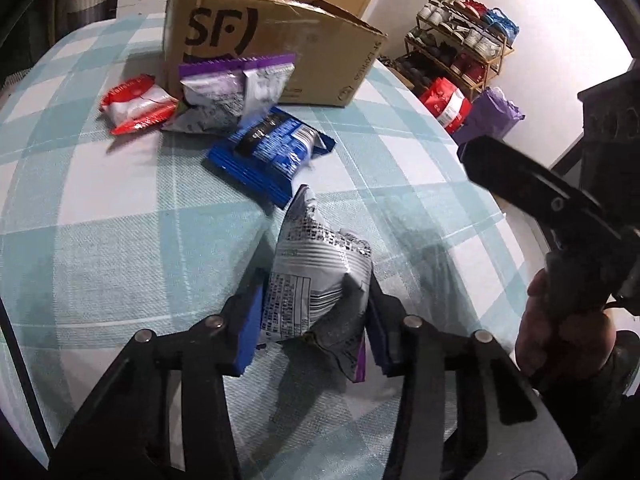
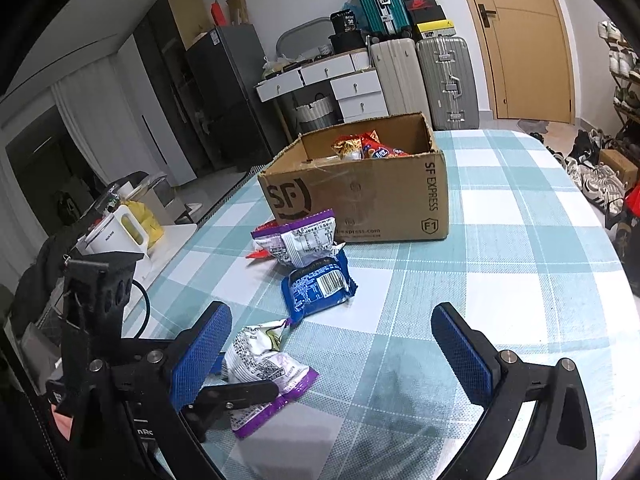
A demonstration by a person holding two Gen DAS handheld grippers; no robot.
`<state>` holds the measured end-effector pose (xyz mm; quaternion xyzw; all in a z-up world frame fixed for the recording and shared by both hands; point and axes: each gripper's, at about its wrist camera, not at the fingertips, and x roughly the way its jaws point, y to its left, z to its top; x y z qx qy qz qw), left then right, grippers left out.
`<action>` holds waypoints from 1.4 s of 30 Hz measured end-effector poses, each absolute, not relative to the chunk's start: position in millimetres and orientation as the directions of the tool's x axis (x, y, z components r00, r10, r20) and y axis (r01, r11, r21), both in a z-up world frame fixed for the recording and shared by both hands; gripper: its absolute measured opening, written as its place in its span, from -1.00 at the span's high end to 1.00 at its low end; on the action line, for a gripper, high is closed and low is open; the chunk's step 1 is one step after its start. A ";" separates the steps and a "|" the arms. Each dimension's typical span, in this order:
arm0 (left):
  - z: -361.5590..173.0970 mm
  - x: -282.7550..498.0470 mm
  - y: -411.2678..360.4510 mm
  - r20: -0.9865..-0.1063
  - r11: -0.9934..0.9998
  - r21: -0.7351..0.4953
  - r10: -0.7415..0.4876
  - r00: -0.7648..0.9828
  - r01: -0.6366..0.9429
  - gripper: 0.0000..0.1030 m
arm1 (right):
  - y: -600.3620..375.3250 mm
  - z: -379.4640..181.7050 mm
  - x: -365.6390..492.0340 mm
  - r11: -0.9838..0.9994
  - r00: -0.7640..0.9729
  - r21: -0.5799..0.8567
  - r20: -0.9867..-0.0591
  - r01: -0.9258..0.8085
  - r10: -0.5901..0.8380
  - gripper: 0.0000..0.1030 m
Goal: Organize snacks
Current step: 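Grasp a silver-and-purple snack bag with the left tool, then grasp a blue snack pack with the right tool while the left tool holds the silver bag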
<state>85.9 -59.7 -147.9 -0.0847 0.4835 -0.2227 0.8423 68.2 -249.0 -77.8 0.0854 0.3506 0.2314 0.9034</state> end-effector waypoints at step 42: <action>-140.5 109.4 80.2 -0.759 0.915 -0.402 -0.352 0.547 0.031 0.29 | -167.9 -133.1 159.3 0.860 0.494 0.242 -0.735 -0.448 0.464 -0.97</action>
